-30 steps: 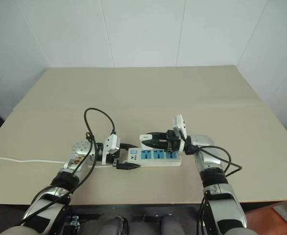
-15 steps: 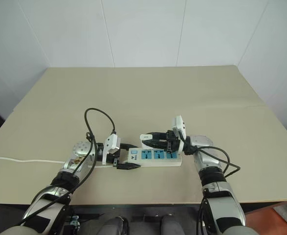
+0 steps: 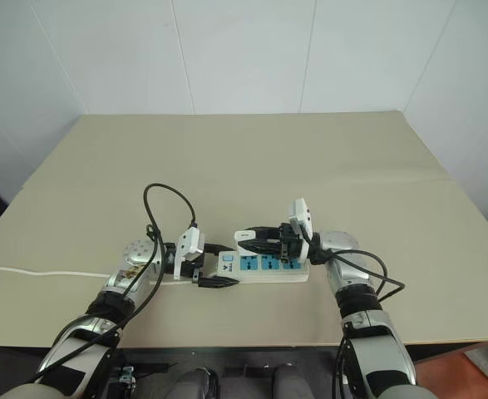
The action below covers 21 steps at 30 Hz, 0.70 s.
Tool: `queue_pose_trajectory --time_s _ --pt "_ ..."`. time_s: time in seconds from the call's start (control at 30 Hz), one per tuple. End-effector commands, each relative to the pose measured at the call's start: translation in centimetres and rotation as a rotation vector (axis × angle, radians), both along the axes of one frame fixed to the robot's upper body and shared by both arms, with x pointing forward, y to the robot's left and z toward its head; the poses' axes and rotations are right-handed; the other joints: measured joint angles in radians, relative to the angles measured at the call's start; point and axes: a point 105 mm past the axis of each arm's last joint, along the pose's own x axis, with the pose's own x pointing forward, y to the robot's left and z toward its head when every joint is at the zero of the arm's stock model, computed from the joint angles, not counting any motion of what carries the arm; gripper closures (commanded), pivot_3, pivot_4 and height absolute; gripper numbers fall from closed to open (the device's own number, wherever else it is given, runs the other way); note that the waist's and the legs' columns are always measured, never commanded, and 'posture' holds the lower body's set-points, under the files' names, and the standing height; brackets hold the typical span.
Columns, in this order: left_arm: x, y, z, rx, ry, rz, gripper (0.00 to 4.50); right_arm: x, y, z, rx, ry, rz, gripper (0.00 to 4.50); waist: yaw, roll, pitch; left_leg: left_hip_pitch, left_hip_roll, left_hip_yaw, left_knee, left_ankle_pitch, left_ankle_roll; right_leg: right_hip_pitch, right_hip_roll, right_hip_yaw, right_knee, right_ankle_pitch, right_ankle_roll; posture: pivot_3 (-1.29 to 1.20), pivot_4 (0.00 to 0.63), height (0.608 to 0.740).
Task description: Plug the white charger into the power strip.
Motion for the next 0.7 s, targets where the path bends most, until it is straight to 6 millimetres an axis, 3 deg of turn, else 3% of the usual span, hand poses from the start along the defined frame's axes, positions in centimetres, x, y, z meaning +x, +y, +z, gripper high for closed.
queue_pose_trajectory --time_s 0.03,0.33,0.7 --pt "-0.3 0.5 -1.3 0.047 0.047 0.006 1.2 -0.5 0.1 0.3 -0.011 -0.04 0.02 3.41 0.0 0.0 0.0 0.0 0.0 0.0 0.0 0.0 0.0 0.0 0.0 0.0 0.0 0.0 0.0 0.0 0.15 0.74" --pt "-0.2 0.6 -1.3 0.047 0.043 0.009 1.2 -0.5 0.0 0.1 -0.013 -0.051 0.012 3.41 0.001 0.0 0.0 0.0 0.0 0.0 0.0 0.0 0.0 0.0 0.0 0.0 -0.001 0.0 0.0 0.0 0.15 0.74" --pt "-0.2 0.7 -1.1 0.048 0.042 0.009 1.2 -0.5 -1.7 -2.3 -0.098 -0.058 -0.016 3.41 0.001 0.0 0.0 0.001 0.0 0.0 -0.001 0.0 0.0 0.002 0.0 0.0 -0.003 -0.001 0.002 0.0 0.15 0.74"
